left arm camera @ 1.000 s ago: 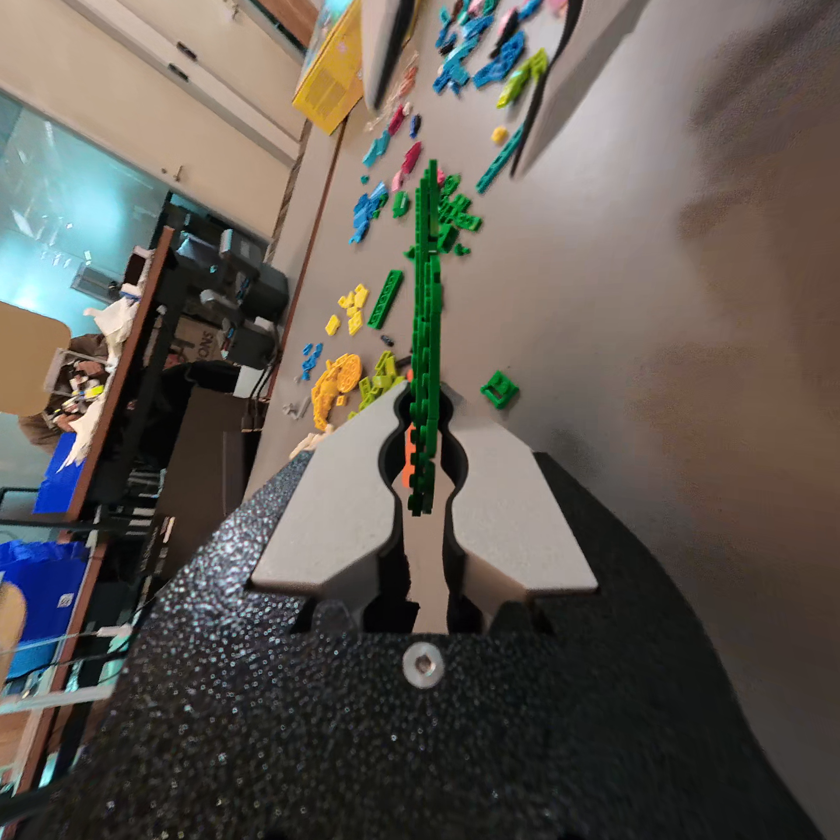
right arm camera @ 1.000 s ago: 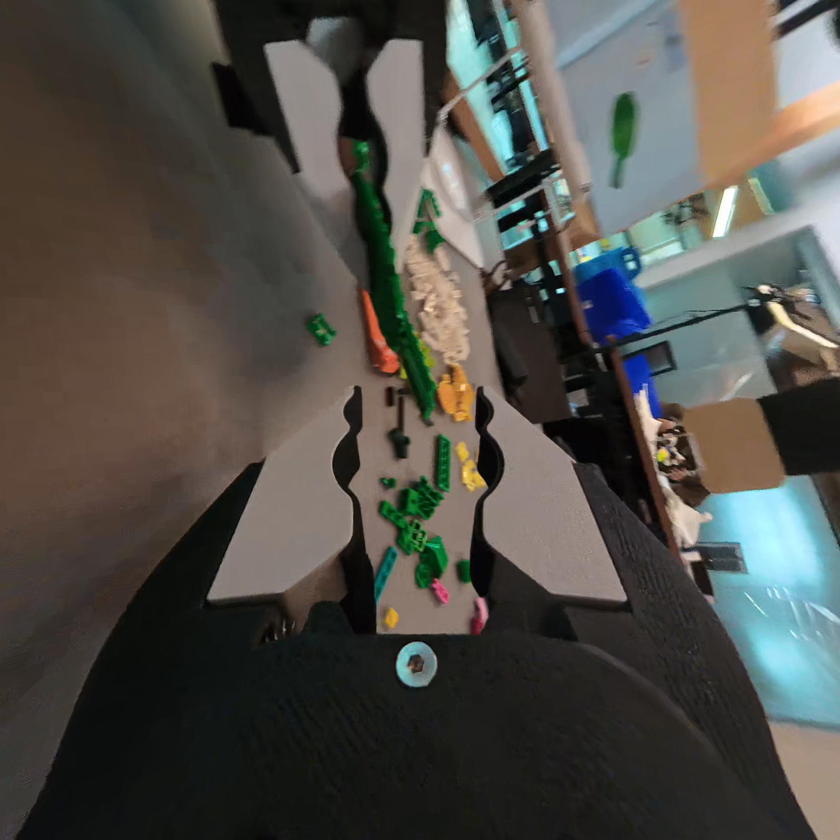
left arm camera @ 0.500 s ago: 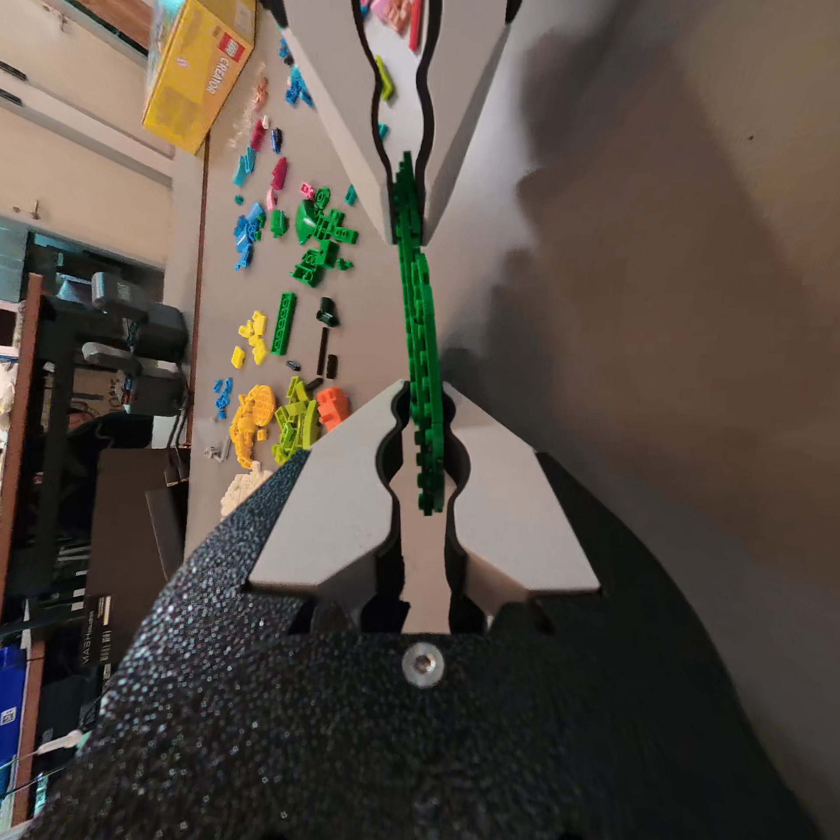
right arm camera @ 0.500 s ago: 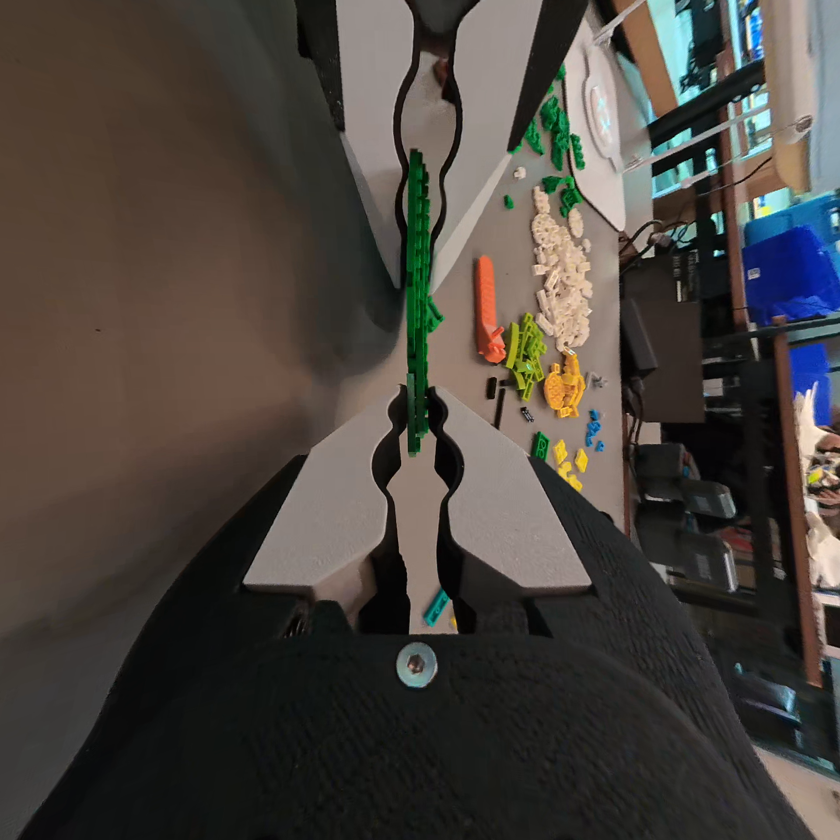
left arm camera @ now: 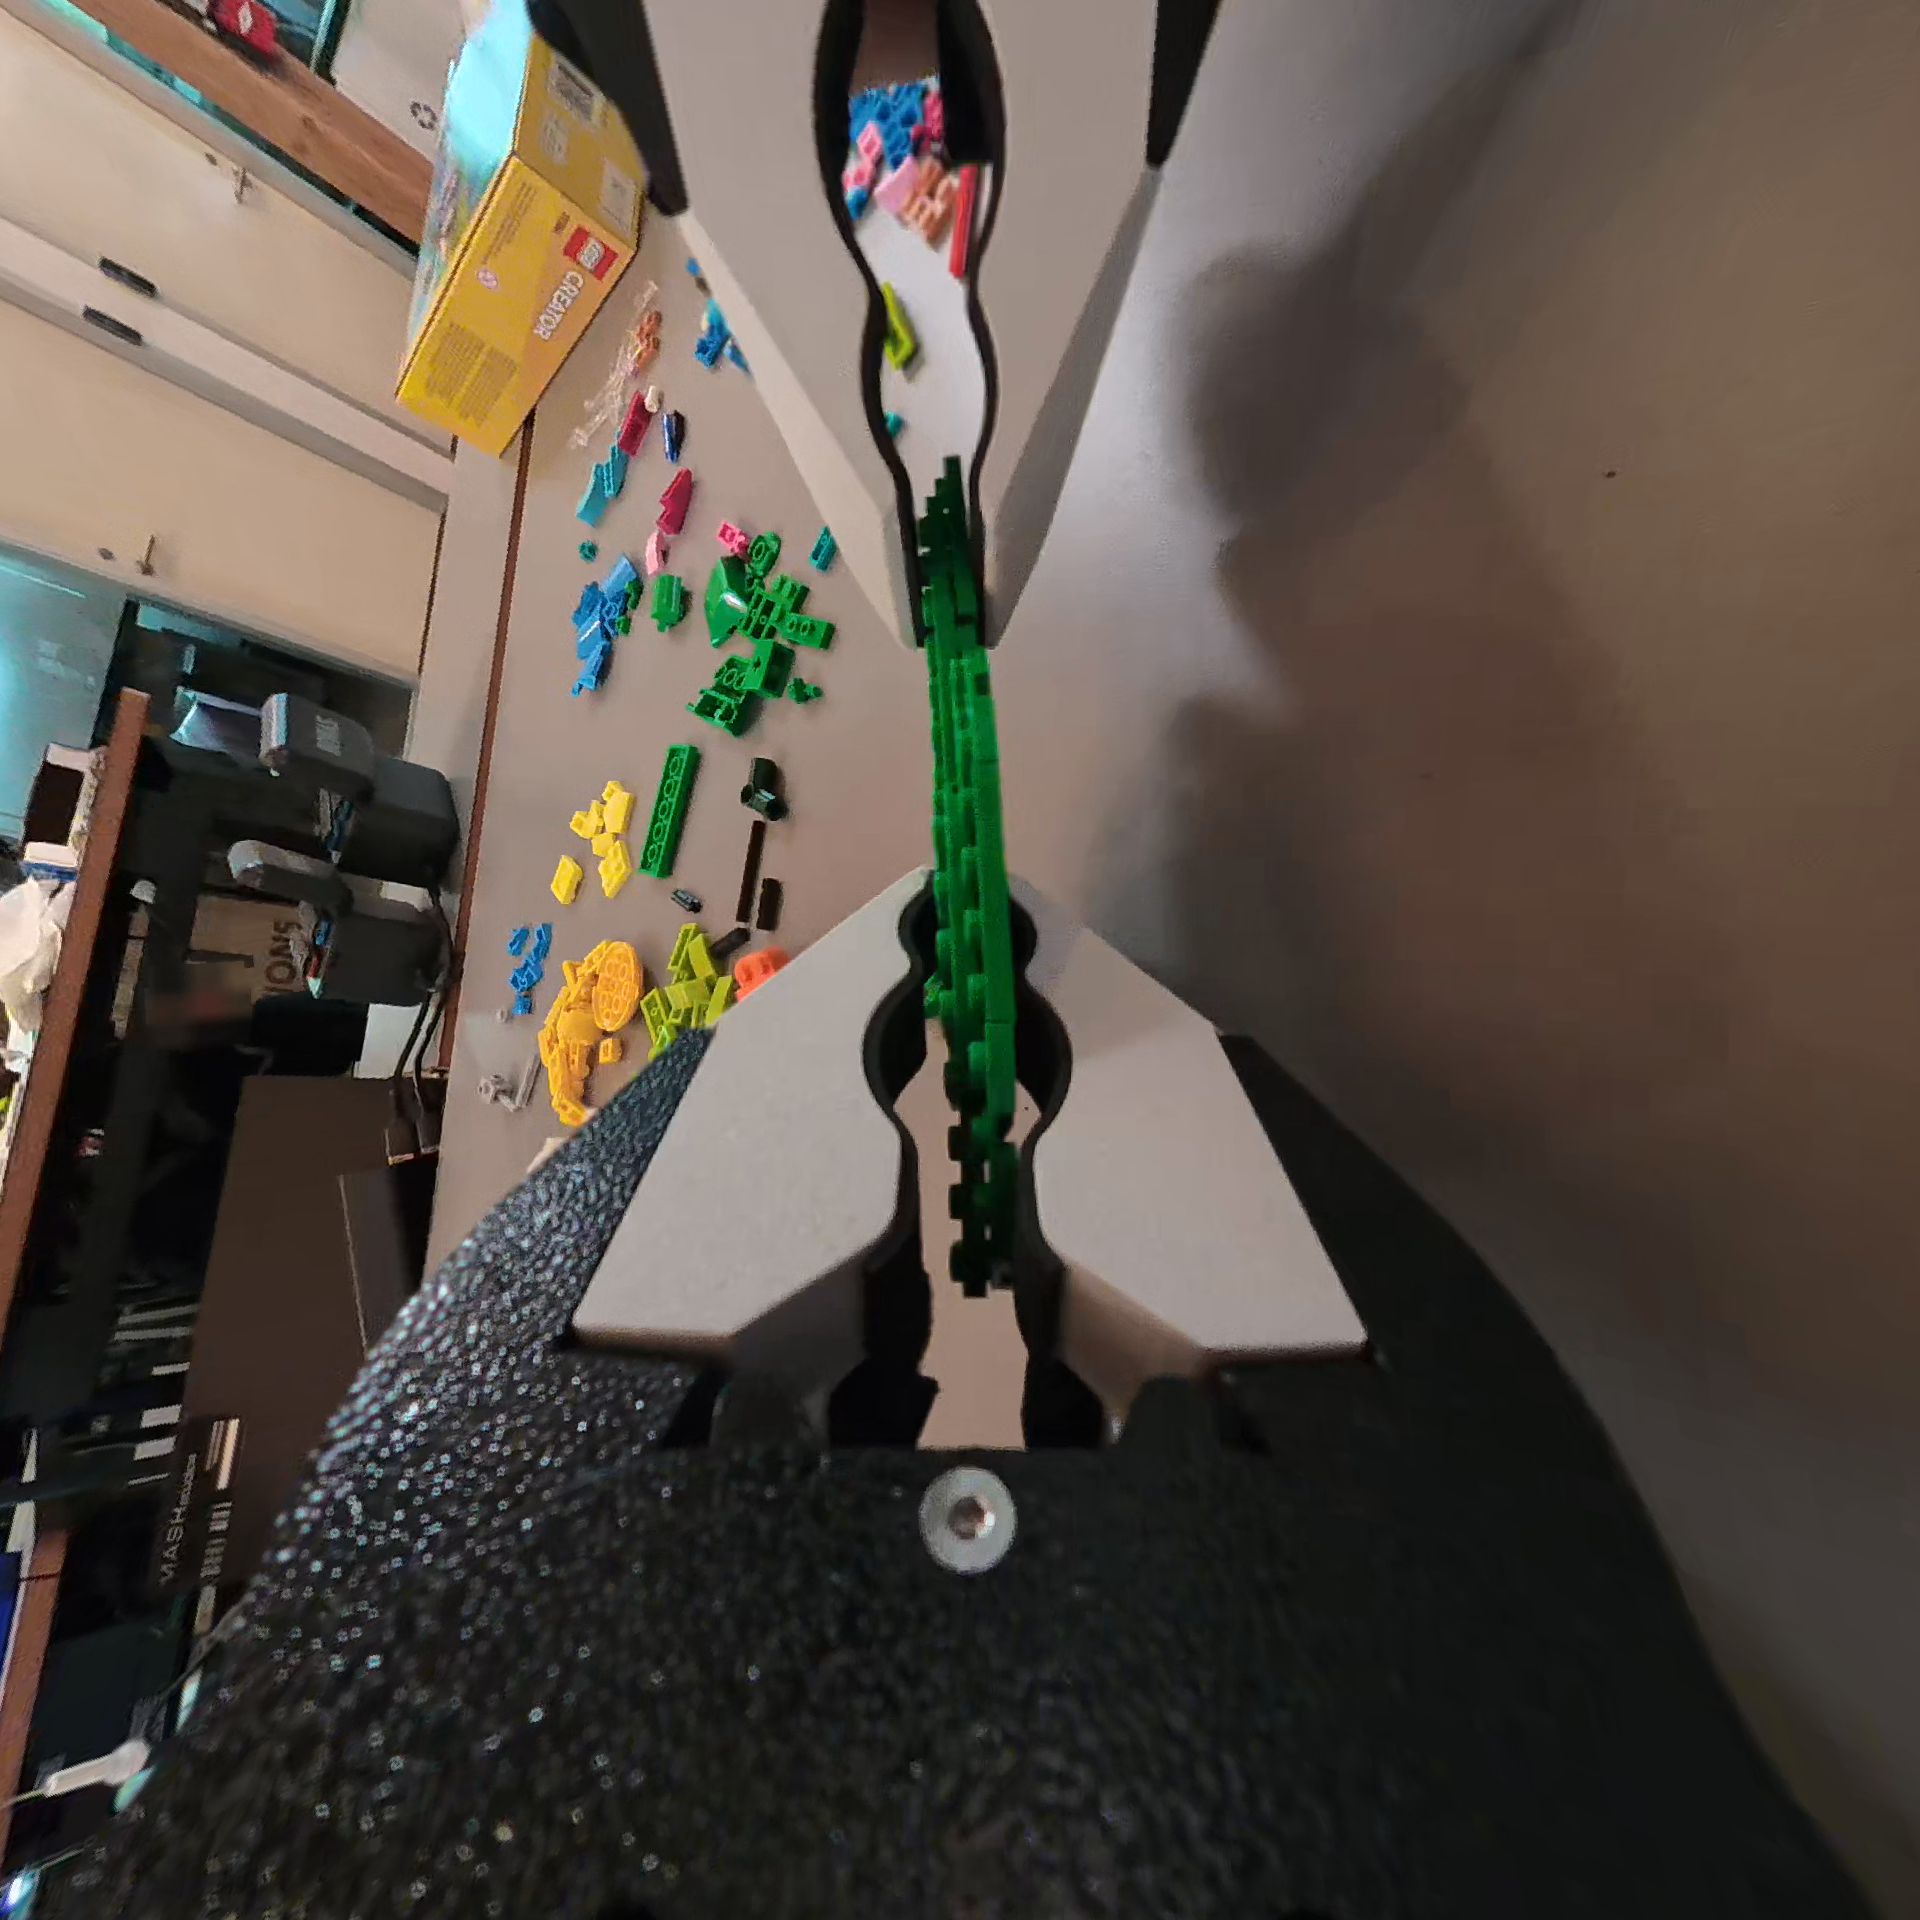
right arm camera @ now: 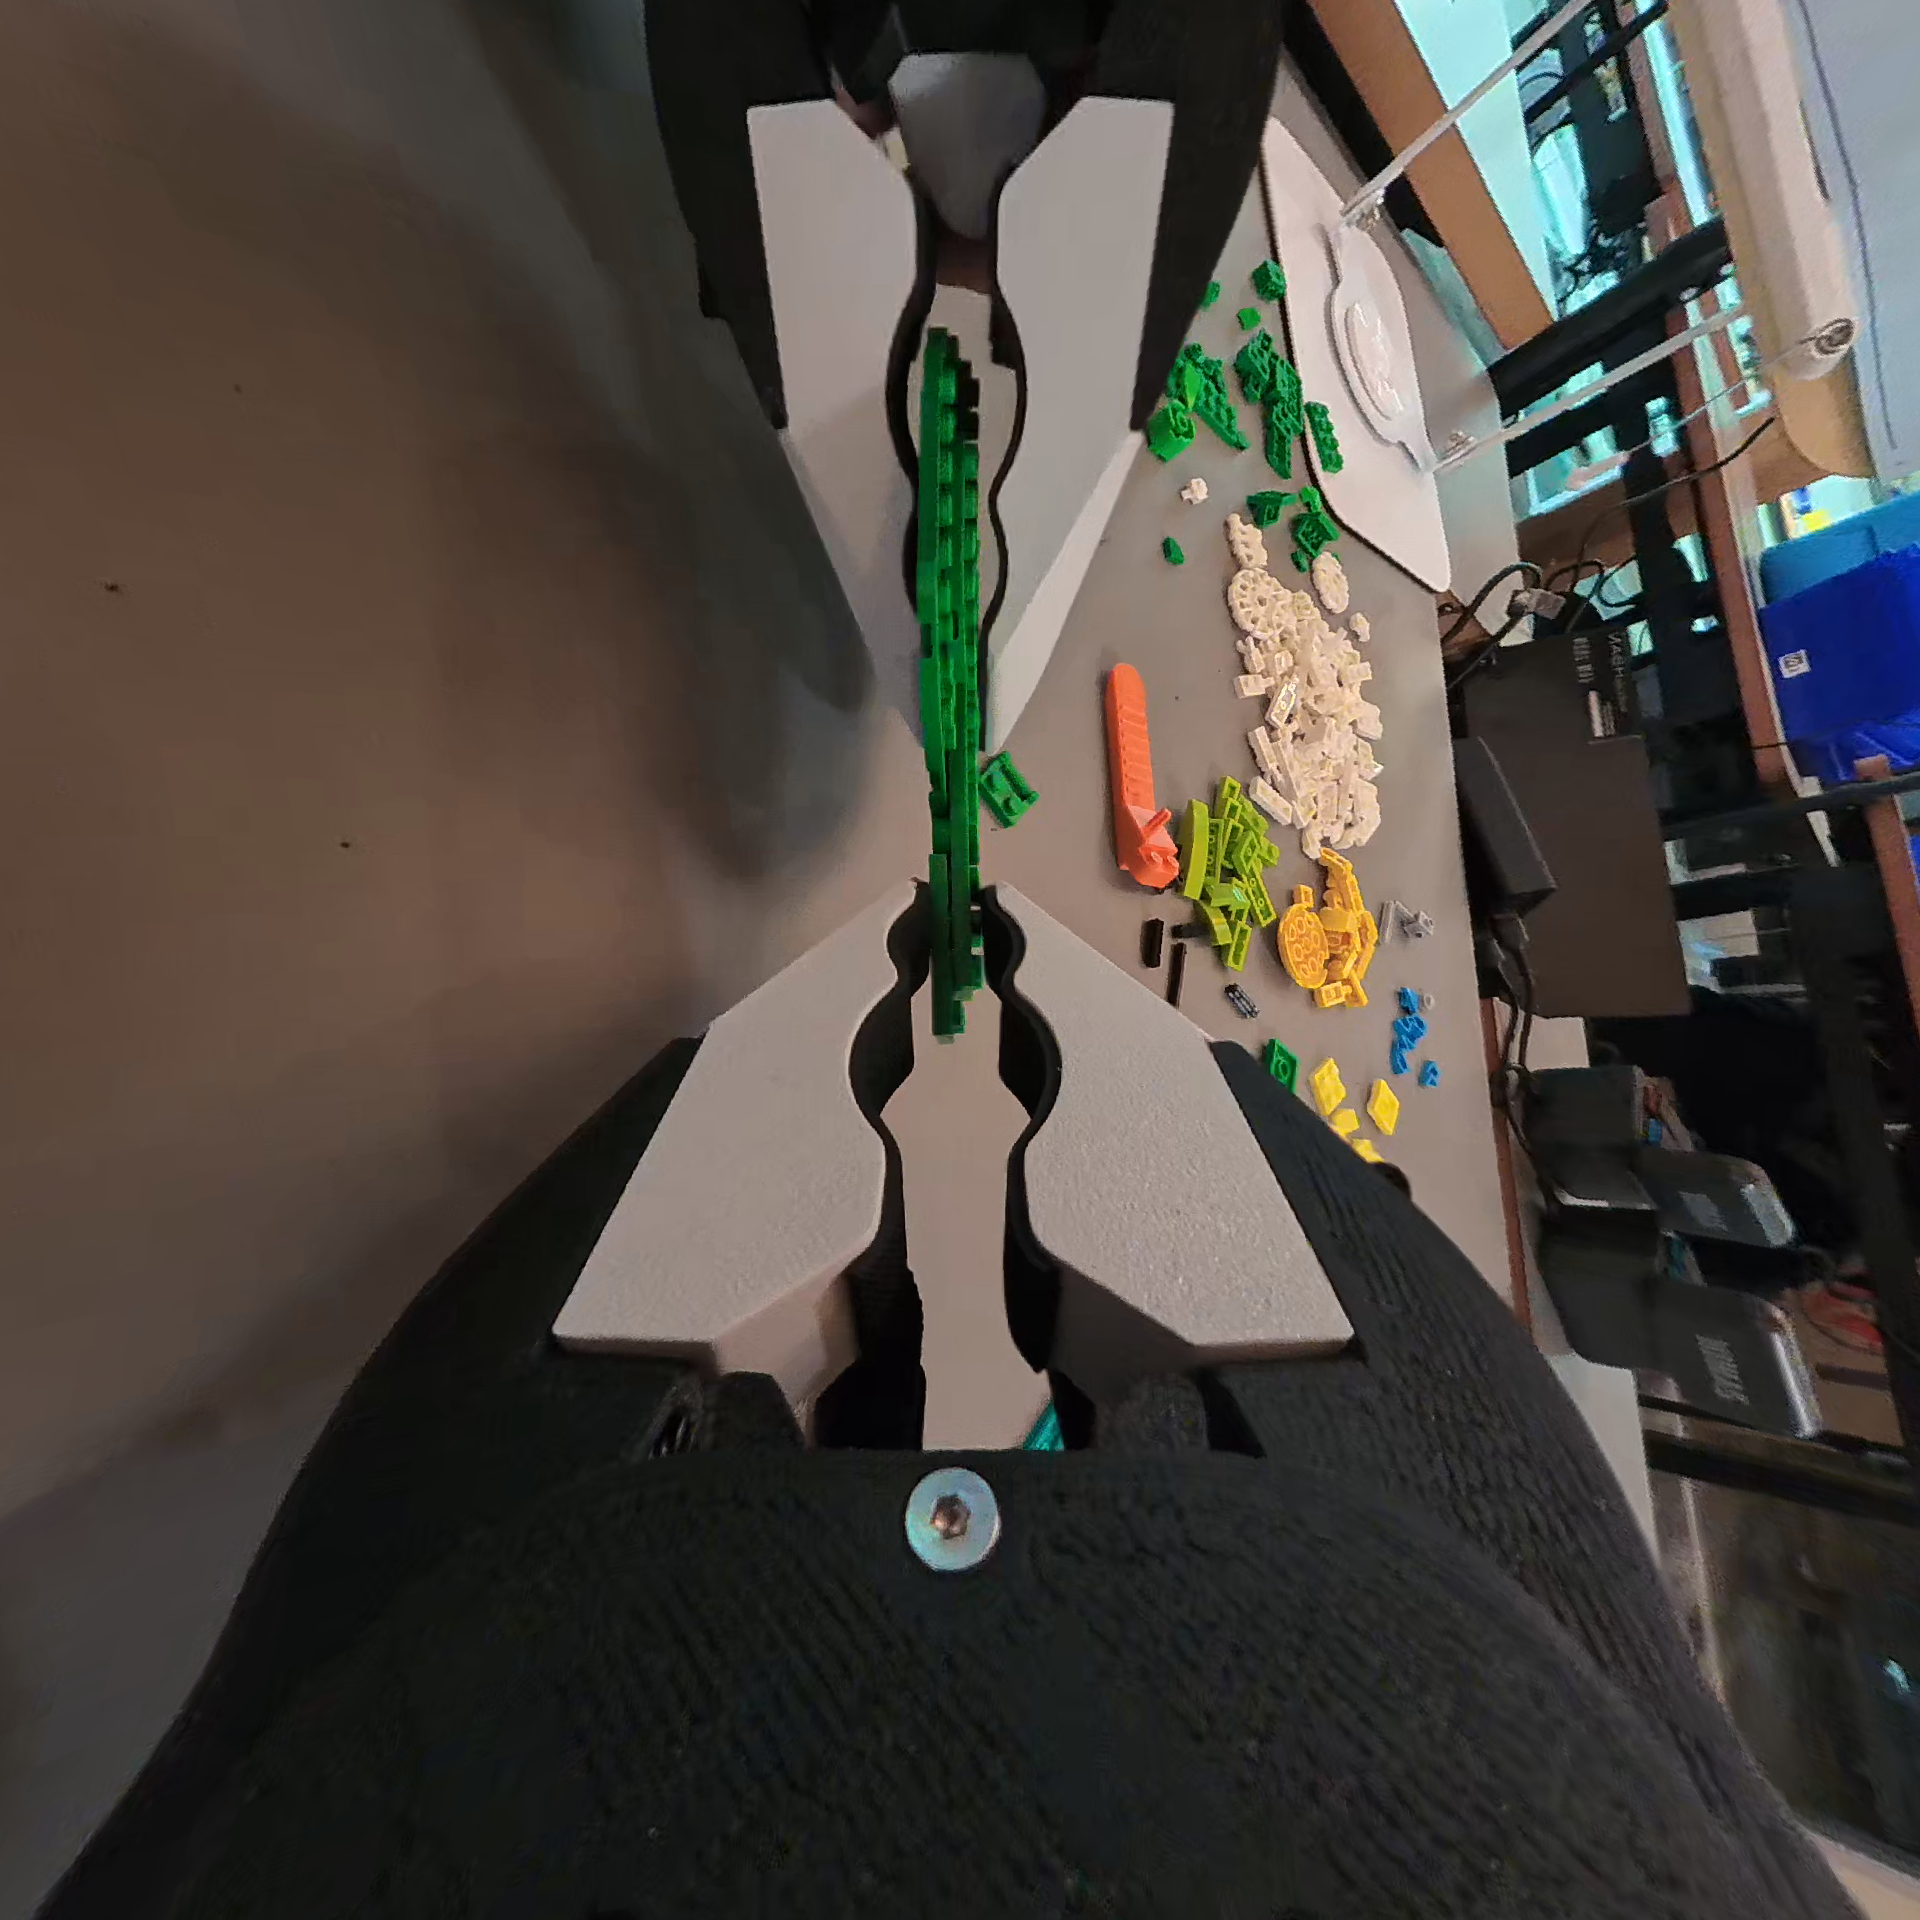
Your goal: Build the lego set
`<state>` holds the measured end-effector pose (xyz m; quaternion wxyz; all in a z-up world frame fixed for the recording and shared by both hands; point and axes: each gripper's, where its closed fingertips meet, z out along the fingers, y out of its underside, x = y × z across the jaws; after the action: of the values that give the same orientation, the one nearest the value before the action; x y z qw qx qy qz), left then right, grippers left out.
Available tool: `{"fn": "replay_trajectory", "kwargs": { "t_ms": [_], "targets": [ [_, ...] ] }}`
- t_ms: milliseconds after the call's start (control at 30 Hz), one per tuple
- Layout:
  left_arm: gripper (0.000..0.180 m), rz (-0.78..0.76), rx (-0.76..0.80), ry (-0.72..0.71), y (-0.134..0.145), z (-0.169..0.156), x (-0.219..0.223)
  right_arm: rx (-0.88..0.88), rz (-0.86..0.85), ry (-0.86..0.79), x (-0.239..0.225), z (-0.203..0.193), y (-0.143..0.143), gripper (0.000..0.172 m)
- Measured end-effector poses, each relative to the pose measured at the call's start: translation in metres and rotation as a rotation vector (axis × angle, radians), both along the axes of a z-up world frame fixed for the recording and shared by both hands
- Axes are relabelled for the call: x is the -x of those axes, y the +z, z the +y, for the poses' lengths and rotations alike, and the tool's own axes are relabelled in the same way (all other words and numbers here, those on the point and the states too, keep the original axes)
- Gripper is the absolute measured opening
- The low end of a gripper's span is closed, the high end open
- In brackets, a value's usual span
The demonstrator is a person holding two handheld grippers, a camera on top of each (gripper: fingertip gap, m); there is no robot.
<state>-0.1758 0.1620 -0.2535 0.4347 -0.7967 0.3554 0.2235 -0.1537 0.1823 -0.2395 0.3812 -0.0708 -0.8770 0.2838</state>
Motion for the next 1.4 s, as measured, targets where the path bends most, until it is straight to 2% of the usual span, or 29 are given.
{"fn": "replay_trajectory", "kwargs": {
  "t_ms": [367,600,667,733,767,933,1167,1400],
  "targets": [
    [0.006,-0.043,0.026,0.027,0.000,-0.001,0.001,-0.003,-0.047,-0.042,0.000,0.002,0.002,0.006],
    [0.007,-0.045,0.029,0.012,-0.001,-0.001,-0.002,0.083,-0.142,-0.067,-0.003,0.001,0.002,0.006],
    [0.014,-0.054,-0.017,0.016,0.005,0.002,-0.003,0.104,-0.149,-0.066,-0.004,0.000,0.003,0.006],
    [0.033,-0.065,-0.039,-0.004,0.008,0.005,-0.010,0.103,-0.143,-0.064,-0.004,0.000,0.004,0.006],
    [0.035,-0.069,-0.042,-0.012,0.009,0.006,-0.013,0.097,-0.141,-0.062,-0.004,0.000,0.004,0.006],
    [0.012,-0.033,-0.070,-0.025,0.012,0.008,-0.016,0.073,-0.131,-0.038,-0.005,-0.003,0.002,0.006],
    [0.005,-0.079,-0.032,0.017,0.008,0.009,-0.013,0.003,-0.078,-0.053,0.000,-0.002,0.001,0.006],
    [0.005,-0.085,-0.043,0.064,0.016,0.010,-0.011,0.031,-0.062,-0.072,0.001,-0.001,0.009,0.006]
  ]
}}
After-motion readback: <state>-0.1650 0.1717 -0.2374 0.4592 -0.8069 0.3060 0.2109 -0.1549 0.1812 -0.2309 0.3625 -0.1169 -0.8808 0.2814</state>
